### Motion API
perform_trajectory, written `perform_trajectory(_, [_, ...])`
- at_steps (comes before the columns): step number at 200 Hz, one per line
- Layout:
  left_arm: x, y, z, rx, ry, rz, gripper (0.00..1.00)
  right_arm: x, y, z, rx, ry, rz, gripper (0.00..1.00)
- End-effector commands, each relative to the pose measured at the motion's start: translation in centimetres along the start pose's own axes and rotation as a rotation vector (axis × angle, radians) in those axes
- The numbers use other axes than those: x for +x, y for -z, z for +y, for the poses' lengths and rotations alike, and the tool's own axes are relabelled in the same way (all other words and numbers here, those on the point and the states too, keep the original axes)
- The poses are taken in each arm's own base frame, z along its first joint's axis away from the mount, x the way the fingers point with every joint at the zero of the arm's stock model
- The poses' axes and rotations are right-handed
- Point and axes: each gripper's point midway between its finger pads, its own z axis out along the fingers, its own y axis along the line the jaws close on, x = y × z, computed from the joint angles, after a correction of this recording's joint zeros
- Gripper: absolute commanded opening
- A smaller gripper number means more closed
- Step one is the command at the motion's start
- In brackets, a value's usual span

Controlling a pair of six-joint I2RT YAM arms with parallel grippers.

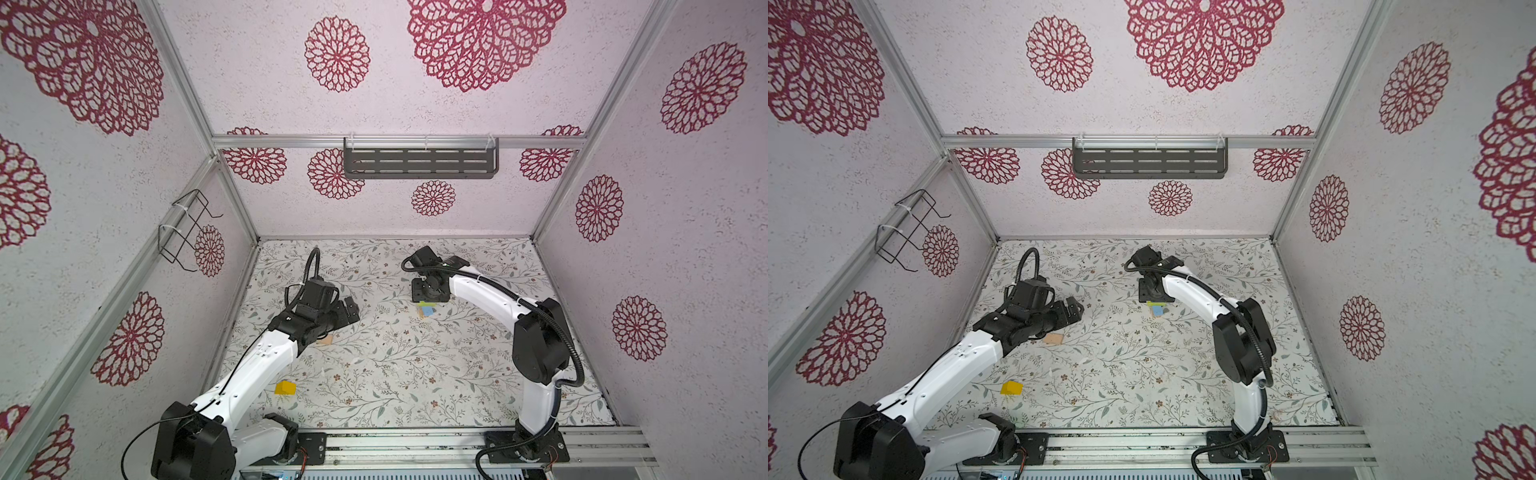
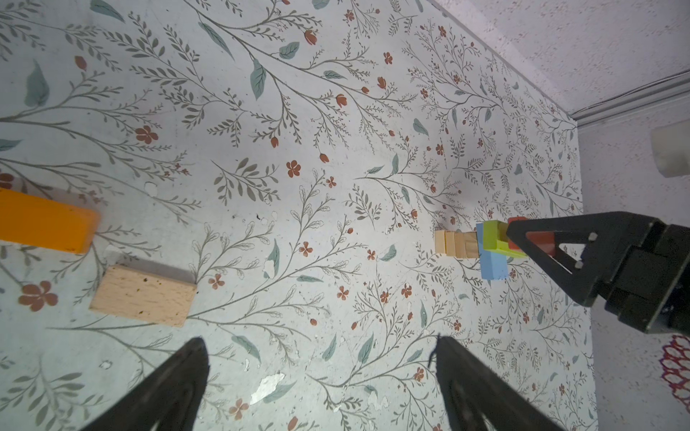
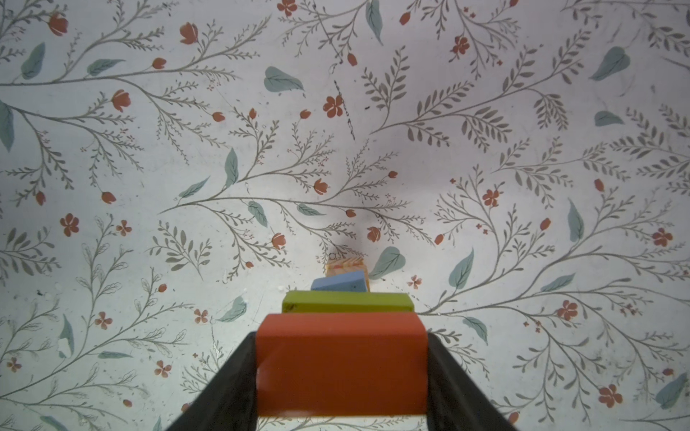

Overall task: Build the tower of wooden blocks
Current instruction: 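Lower the red block over the lime green block with the right gripper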

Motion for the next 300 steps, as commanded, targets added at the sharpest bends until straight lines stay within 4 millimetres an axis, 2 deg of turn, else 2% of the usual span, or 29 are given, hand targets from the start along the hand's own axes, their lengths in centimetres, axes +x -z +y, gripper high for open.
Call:
perform_trajectory(1, [-0.17, -0.19, -0.54, 0.019, -0.010, -0.011, 0.97, -1.38, 0.92, -0.41, 0.013, -0.035, -0.039, 0.59])
perform_trajectory(131, [-0.05, -0.23, -0.30, 0.008, -0.018, -0.008, 0.97, -1.14, 0.36, -0.25, 0.010, -0.022, -0.021, 0.61])
perform_trajectory(300, [-0.03, 0.15, -0.07, 0.004, -0.025, -0.018, 0.97, -0.75, 0.28, 0.03, 0.013, 0.004, -0.010, 0.69])
